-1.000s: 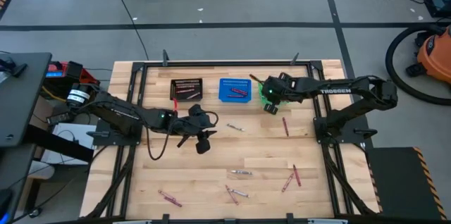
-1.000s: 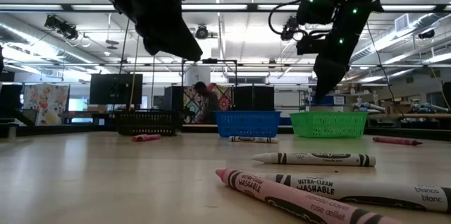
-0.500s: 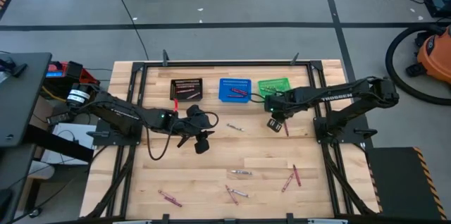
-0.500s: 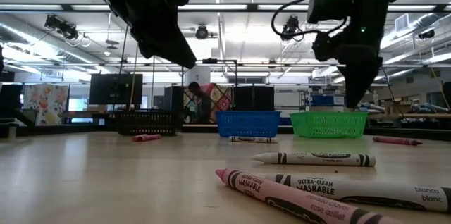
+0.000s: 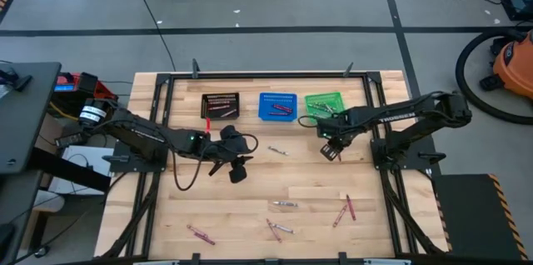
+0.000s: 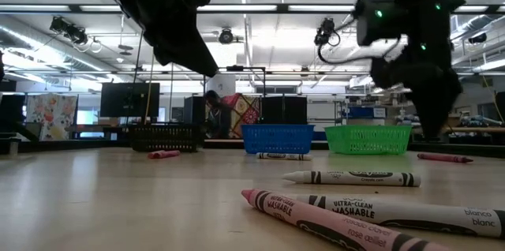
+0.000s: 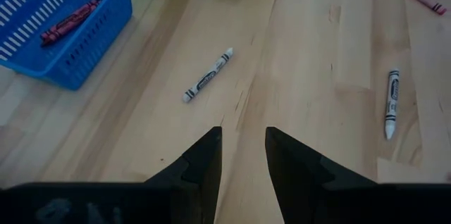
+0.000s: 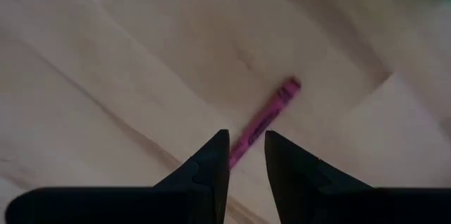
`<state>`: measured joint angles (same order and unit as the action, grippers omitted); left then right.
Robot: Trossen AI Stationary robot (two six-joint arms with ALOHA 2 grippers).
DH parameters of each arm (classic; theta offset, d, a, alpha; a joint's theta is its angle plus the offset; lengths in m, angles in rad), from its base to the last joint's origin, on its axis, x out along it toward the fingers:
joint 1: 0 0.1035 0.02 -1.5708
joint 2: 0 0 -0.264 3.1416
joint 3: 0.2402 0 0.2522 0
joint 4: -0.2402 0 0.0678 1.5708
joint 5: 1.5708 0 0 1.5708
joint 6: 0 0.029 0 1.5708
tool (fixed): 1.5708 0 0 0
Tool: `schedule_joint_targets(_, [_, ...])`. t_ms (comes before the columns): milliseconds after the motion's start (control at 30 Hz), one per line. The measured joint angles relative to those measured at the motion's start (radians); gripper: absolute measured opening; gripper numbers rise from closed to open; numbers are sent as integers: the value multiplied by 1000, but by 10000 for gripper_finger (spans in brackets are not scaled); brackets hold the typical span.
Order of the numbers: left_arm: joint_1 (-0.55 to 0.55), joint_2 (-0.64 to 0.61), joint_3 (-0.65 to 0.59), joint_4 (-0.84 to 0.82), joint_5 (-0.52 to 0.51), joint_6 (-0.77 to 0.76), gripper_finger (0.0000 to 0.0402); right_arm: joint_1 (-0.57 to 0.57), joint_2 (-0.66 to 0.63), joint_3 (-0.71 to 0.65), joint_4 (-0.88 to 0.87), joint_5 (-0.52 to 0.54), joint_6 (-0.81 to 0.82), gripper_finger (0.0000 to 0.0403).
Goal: Sort crayons
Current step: Put the red crayon into the blue bin
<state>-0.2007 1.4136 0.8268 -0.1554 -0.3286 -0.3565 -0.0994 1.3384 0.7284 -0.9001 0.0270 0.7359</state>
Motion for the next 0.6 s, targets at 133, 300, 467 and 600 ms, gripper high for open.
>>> schedule_joint_targets(133, [0, 0, 0, -21, 0, 0, 121, 0, 0, -108, 107, -21, 53, 99])
schedule_joint_targets(300, [0, 0, 0, -27, 0, 0, 121, 0, -1, -160, 185, -21, 85, 99])
schedule_joint_targets(467, [0, 0, 0, -27, 0, 0, 121, 1, -2, -162, 187, -1, 110, 98])
schedule_joint_targets(600, [0, 0, 0, -26, 0, 0, 121, 1, -2, -162, 187, 9, 111, 96])
